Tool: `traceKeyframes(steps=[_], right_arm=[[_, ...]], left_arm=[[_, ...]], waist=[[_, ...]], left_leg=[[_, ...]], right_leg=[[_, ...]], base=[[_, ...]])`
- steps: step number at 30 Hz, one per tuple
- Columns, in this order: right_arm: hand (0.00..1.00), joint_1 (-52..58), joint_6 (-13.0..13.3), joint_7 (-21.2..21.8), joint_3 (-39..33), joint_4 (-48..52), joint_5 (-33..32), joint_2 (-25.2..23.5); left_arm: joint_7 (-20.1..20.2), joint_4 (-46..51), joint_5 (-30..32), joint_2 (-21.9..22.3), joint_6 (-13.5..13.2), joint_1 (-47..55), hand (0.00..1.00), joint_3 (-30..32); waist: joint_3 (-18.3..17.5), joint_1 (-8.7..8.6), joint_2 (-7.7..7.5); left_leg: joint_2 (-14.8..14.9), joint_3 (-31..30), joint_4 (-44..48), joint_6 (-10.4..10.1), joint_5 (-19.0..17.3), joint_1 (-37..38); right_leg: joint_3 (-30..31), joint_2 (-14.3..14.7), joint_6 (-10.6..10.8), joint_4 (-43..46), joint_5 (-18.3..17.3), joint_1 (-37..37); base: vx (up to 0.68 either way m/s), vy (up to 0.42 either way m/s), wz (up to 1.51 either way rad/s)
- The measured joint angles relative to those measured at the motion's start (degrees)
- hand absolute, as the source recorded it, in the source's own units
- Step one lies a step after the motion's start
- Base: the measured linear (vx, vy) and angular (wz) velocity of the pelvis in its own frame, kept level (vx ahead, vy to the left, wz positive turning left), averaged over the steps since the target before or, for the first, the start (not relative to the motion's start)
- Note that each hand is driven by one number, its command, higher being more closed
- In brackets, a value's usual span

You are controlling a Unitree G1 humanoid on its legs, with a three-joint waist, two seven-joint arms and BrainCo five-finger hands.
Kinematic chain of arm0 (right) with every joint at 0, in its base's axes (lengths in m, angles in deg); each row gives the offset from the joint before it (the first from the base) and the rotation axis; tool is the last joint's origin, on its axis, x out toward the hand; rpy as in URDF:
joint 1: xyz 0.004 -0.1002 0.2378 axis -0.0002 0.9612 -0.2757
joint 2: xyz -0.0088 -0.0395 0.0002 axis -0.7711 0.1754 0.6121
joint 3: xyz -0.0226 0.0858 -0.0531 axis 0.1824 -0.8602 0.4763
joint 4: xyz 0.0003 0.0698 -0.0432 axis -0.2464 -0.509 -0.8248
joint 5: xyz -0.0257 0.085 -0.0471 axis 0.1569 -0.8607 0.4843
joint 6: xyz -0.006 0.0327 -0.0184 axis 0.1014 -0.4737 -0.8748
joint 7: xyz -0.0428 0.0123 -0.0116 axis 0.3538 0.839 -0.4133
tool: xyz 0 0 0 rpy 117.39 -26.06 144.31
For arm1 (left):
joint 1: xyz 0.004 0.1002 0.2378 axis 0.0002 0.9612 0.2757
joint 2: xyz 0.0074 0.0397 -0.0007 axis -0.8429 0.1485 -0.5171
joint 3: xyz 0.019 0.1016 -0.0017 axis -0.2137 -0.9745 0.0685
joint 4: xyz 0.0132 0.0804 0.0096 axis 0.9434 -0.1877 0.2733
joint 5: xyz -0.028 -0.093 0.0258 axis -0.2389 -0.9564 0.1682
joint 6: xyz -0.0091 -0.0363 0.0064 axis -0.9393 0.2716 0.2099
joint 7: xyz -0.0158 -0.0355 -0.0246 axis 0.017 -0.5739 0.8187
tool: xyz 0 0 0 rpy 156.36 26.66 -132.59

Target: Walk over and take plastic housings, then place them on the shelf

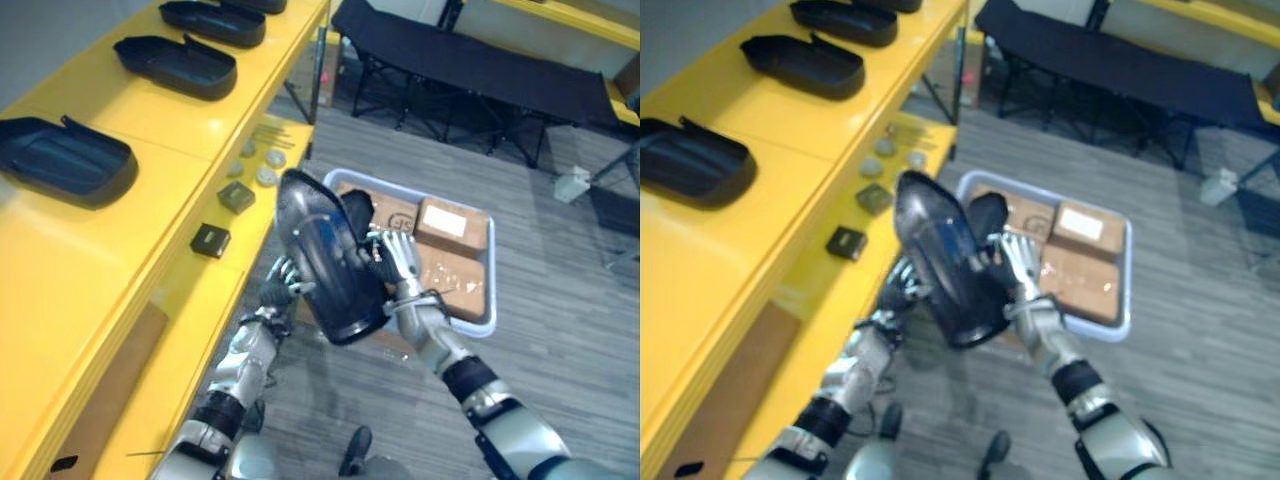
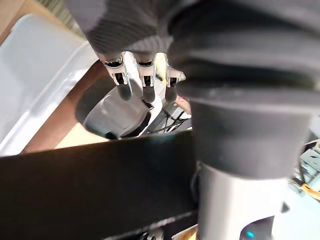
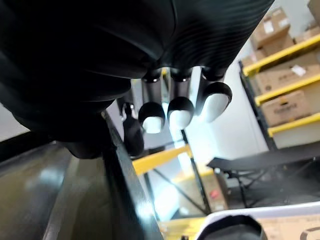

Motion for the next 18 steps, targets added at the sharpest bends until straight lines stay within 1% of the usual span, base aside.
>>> traceKeyframes(steps=[2,5,9,10,12,15,18], right_arm=[[1.0,-0.32,0.0,-0.04,0.0,-0.25,-0.01,0.05],[1.0,-1.91,0.11,-1.7,0.02,-1.21,-0.06,0.06],[1.0,-4.12,0.96,-3.06,-0.07,-1.03,-1.0,0.07],[1.0,-4.35,1.51,-3.05,-0.2,-0.42,-1.79,0.15],[1.0,-4.38,1.93,-2.95,-0.31,1.14,-1.82,0.31],[1.0,-4.9,2.38,-2.24,-0.28,1.52,-1.82,0.31],[1.0,-4.95,2.35,-2.18,-0.26,2.65,-1.88,0.32]], left_arm=[[0.25,0.0,0.11,-0.02,0.29,-0.02,0.0,-0.53],[0.43,0.0,1.73,0.02,2.05,-0.26,0.0,-2.67],[0.44,-0.03,6.67,0.18,4.31,-0.29,0.0,-5.31],[0.18,-0.05,7.89,0.13,4.33,-0.3,0.0,-6.27],[-0.31,-0.05,8.08,0.14,4.32,-0.31,0.0,-6.87],[-3.57,-0.05,11.8,0.21,3.91,-0.38,0.0,-7.23],[-7.38,-0.05,14.51,0.37,1.59,-0.4,0.0,-7.2]], waist=[[0.02,-0.01,0.04],[0.03,-0.1,0.05],[0.05,-0.27,0.07],[0.08,-0.29,0.13],[0.26,-0.33,0.41],[0.43,-0.34,0.67],[0.63,-0.33,0.99]], left_leg=[[0.0,0.0,0.0,0.0,0.0,0.0],[0.0,0.03,0.01,0.0,0.0,-0.01],[0.05,0.19,0.01,0.0,0.0,0.04],[0.06,0.24,0.02,-0.01,-0.01,0.08],[0.06,0.31,0.02,-0.01,-0.01,0.12],[0.09,0.4,0.02,-0.01,-0.01,0.19],[0.07,0.39,0.03,-0.02,-0.01,0.18]], right_leg=[[0.0,0.01,0.0,0.0,0.0,0.0],[0.01,0.0,0.0,0.0,0.01,-0.01],[0.19,0.05,0.0,0.0,0.01,-0.09],[0.26,0.07,0.0,0.0,0.01,-0.1],[0.32,0.05,0.0,0.0,0.01,-0.11],[0.41,0.1,0.0,0.0,0.01,-0.11],[0.4,0.07,0.0,0.0,0.01,-0.11]], base=[[0.0,0.0,0.0],[0.0,0.0,0.0],[0.0,0.0,0.0],[0.0,0.0,0.0],[0.0,0.0,0.0],[0.0,0.0,0.0],[0.0,0.0,0.0]])
